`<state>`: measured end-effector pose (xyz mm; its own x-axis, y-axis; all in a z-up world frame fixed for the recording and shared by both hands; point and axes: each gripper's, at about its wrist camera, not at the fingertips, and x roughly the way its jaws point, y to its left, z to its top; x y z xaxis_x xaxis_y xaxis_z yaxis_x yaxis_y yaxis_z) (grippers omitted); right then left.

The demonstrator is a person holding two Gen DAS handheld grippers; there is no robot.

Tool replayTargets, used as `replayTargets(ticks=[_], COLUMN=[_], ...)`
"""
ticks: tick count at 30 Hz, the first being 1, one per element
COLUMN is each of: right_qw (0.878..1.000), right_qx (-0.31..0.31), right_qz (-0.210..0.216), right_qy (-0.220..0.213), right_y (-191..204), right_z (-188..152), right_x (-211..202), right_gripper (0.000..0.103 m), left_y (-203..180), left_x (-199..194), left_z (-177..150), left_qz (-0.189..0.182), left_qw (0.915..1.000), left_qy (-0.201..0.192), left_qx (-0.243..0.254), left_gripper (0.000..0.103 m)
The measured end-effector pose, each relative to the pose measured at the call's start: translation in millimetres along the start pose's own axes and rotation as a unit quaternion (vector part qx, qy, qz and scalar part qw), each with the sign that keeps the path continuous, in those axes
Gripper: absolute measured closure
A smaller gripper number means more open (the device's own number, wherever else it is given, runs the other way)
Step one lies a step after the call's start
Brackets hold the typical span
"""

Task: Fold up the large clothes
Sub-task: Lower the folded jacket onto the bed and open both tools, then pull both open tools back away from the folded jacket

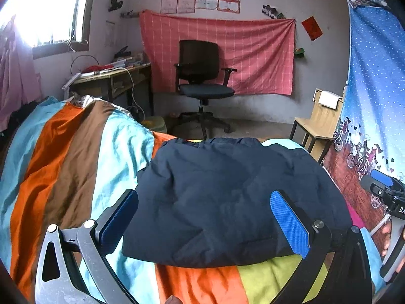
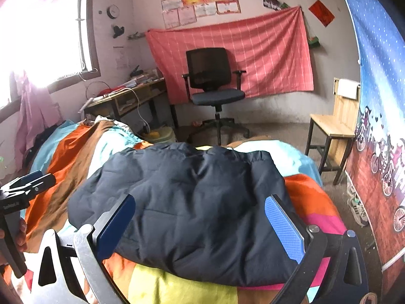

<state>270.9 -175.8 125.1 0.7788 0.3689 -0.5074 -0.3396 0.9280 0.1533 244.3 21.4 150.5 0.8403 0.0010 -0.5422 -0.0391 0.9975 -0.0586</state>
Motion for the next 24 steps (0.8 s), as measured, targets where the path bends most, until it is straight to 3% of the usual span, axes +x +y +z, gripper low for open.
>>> replayTargets(ticks=[12,24], right_qw=[1.0,0.998], right_qx=[0.003,-0.024], right_qz=[-0.009,-0.016], right_qy=[-0.029,-0.054], right_y=[23,48], right_z=[-19,-63], right_x=[-47,-89], right_gripper=[0.0,0.0], left_y=[-10,-30], left_x=[-42,-79], left_z=[-20,-73], left_qz=[-0.005,0.024], left_qw=[0.9999,0.9978], left_qy=[-0.009,-0.042], left_qx=[0.008,0.045], left_gripper=[0.001,0.001])
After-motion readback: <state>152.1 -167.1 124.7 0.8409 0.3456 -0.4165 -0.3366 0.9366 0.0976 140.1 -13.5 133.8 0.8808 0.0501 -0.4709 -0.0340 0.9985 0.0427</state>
